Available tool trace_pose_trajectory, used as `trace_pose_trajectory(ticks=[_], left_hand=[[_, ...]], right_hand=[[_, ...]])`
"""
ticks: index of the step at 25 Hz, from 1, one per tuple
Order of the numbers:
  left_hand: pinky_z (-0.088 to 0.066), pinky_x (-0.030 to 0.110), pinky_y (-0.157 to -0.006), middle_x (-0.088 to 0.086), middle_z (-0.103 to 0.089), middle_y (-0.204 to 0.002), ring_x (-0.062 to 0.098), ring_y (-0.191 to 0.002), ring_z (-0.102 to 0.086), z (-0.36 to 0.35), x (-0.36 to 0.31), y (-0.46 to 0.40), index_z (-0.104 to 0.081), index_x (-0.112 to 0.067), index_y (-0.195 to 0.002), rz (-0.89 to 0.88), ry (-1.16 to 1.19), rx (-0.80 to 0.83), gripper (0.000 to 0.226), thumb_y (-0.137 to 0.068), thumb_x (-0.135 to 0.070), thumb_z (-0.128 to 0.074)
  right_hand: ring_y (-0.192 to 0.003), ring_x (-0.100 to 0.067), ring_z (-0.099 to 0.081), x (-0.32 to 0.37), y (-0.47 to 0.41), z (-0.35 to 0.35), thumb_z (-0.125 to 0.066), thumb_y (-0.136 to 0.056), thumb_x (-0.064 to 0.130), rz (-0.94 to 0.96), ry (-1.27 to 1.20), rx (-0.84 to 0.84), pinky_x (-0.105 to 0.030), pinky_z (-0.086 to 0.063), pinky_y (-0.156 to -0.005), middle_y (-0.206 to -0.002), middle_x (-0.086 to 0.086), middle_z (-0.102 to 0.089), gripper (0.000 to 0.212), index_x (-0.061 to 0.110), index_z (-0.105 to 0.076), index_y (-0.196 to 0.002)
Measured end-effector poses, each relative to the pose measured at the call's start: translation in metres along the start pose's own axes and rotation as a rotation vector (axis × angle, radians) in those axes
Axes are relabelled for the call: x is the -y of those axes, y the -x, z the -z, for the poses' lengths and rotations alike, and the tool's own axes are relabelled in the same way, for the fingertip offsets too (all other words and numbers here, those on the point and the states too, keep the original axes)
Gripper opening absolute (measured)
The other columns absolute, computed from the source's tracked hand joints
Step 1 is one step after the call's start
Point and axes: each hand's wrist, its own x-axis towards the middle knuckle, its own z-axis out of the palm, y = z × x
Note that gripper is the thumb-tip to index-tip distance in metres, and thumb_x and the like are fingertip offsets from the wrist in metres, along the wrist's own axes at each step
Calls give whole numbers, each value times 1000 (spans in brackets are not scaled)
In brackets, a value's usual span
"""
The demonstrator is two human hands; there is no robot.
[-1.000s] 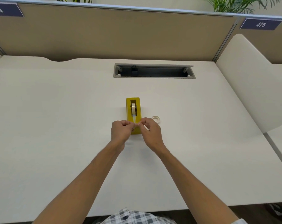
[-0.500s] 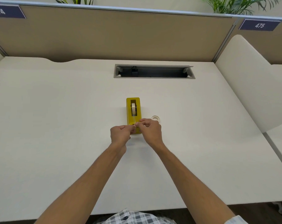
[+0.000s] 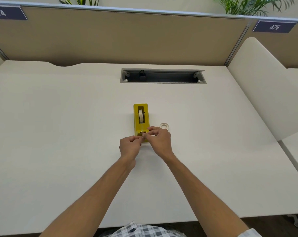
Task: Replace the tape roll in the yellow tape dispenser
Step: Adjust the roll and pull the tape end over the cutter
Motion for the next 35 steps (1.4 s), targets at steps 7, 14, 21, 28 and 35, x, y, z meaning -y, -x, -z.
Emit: trace_pose_trajectory(ticks=[7,14,21,28,35], left_hand=[[-45,28,-74,1,-73,-97,19,-95,-63,0,10,-6,-76,-16,-91,-50,-56,5,10,-85,-23,-71],[-47,30,-64,0,-73,-88,18,-78,-63,-1,14,-8,-76,-18,-92,-205,-368,-100,31,-85,-46,-65],[-28,17,-47,-5,-68,-76,10,-59,-52,4,18,-2,-73,-21,-88,-596,-784,-176,27,-92,-41,-56],[-32,20,-45,0,-66,-60,16,-43,-54,11,20,-8,-68,-13,-69,-1063,-1014,-220,19,-80,-28,-74],[-54,30,-52,-1,-72,-74,18,-55,-62,14,21,-16,-72,-13,-80,-1064,-1003,-40,21,-88,-31,-65]], right_hand=[[-96,-4,-60,-10,0,-2,-79,-77,25,100,63,-28,-19,-43,-81,-102,5,-70,11,14,-78,-76],[-91,-12,-67,-13,-5,11,-78,-80,27,300,200,45,-29,-58,-74,-95,5,-68,33,17,-61,-106],[-87,-22,-67,-13,-6,15,-65,-91,29,554,553,90,-37,-56,-72,-113,-3,-70,32,10,-66,-117],[-96,-23,-68,-16,-12,18,-64,-92,32,584,601,138,-38,-57,-77,-120,-4,-68,35,11,-63,-121],[-89,-24,-69,-19,-13,19,-68,-89,30,644,638,137,-36,-59,-71,-116,-5,-70,34,11,-64,-118]])
